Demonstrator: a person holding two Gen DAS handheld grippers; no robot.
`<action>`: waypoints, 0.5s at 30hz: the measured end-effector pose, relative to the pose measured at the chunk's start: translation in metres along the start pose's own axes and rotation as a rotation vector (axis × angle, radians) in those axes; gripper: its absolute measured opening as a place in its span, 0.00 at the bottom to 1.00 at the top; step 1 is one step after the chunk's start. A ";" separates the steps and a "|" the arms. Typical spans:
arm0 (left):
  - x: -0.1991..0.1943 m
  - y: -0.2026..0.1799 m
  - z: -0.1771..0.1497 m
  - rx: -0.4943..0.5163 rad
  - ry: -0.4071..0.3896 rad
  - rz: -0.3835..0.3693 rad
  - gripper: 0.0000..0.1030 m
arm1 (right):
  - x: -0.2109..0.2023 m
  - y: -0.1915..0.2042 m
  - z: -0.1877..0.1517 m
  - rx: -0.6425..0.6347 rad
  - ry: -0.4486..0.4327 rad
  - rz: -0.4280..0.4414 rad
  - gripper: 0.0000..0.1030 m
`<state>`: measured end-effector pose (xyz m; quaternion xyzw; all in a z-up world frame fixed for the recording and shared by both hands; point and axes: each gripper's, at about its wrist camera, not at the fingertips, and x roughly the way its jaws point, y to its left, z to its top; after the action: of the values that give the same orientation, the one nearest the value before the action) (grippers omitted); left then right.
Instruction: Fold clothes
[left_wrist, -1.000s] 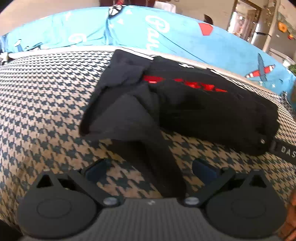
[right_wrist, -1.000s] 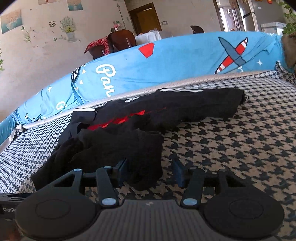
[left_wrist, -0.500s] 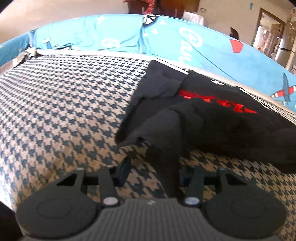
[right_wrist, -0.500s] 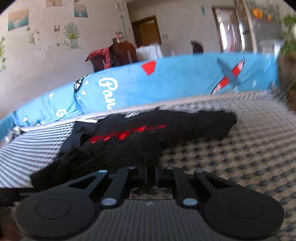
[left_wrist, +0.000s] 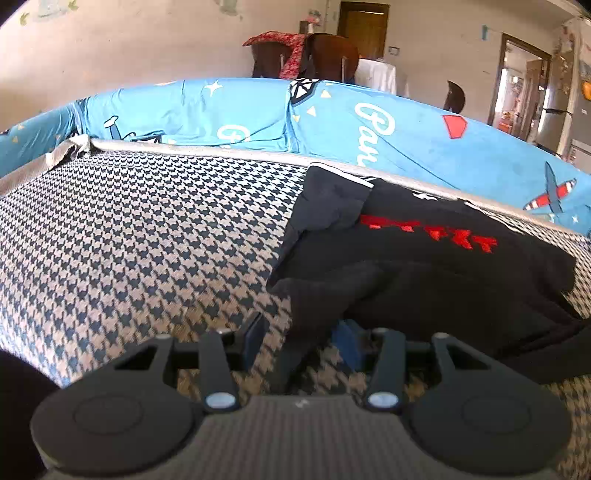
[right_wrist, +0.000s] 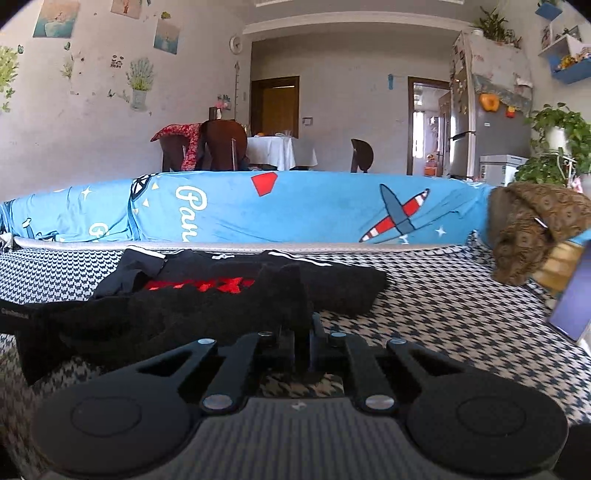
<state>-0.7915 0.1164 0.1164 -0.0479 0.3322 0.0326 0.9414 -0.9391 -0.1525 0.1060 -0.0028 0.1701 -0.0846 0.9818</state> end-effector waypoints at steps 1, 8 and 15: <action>-0.005 0.001 -0.003 0.007 -0.006 -0.001 0.42 | -0.005 -0.002 -0.002 -0.001 0.001 -0.006 0.09; -0.029 0.010 -0.015 0.017 -0.015 -0.022 0.44 | -0.033 -0.019 -0.015 0.010 0.047 -0.051 0.08; -0.035 0.007 -0.018 0.037 -0.034 -0.022 0.73 | -0.044 -0.039 -0.018 0.069 0.048 -0.133 0.08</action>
<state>-0.8310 0.1204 0.1238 -0.0337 0.3163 0.0171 0.9479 -0.9925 -0.1832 0.1051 0.0218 0.1901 -0.1555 0.9691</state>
